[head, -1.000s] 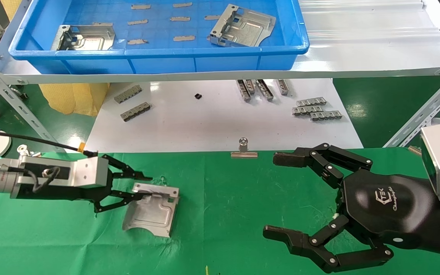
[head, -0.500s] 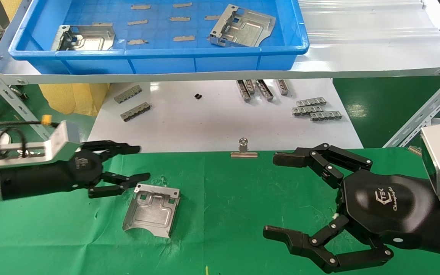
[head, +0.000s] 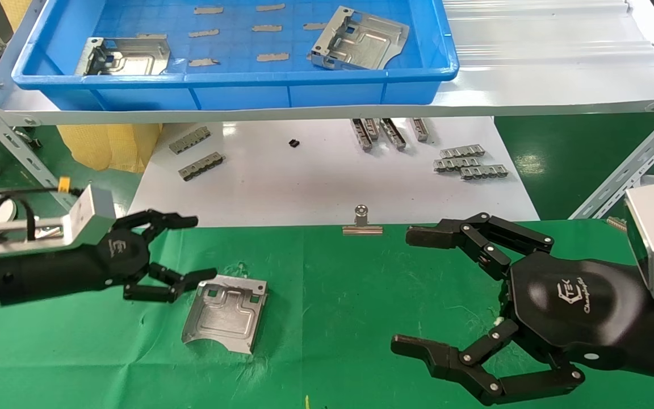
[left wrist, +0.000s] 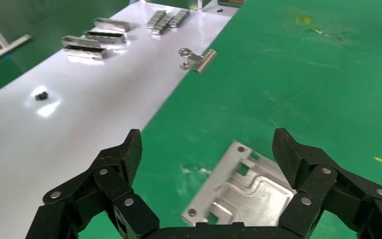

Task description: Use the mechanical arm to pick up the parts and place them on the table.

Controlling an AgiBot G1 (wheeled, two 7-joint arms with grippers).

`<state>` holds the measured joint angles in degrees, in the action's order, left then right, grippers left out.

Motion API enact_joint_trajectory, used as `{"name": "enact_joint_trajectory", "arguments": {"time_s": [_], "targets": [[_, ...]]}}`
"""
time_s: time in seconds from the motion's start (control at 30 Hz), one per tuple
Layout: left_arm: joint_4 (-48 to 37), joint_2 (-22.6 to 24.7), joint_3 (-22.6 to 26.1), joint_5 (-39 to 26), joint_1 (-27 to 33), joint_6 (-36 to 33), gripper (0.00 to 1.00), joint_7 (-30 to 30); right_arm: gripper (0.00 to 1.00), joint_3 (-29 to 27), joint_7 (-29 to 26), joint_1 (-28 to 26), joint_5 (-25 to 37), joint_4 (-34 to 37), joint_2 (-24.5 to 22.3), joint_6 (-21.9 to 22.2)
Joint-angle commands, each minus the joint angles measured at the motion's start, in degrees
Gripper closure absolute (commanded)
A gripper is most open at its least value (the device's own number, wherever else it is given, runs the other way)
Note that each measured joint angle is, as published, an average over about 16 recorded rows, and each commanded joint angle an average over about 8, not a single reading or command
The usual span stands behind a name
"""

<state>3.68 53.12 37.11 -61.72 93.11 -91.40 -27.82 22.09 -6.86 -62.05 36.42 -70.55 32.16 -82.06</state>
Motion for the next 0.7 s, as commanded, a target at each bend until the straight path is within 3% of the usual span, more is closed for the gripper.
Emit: {"name": "enact_joint_trajectory", "arguments": {"time_s": [0.03,0.7], "targets": [[1.53,-0.42,-0.50,0.49,-0.72,0.12,0.00,0.88,0.00,0.00,0.00,0.00,0.00,0.00,0.00,0.00],[26.56,-6.89,-8.04,7.58,-12.01,2.16,0.00,14.68,0.00,0.00,0.00,0.00,0.00,0.00,0.00,0.00]]}}
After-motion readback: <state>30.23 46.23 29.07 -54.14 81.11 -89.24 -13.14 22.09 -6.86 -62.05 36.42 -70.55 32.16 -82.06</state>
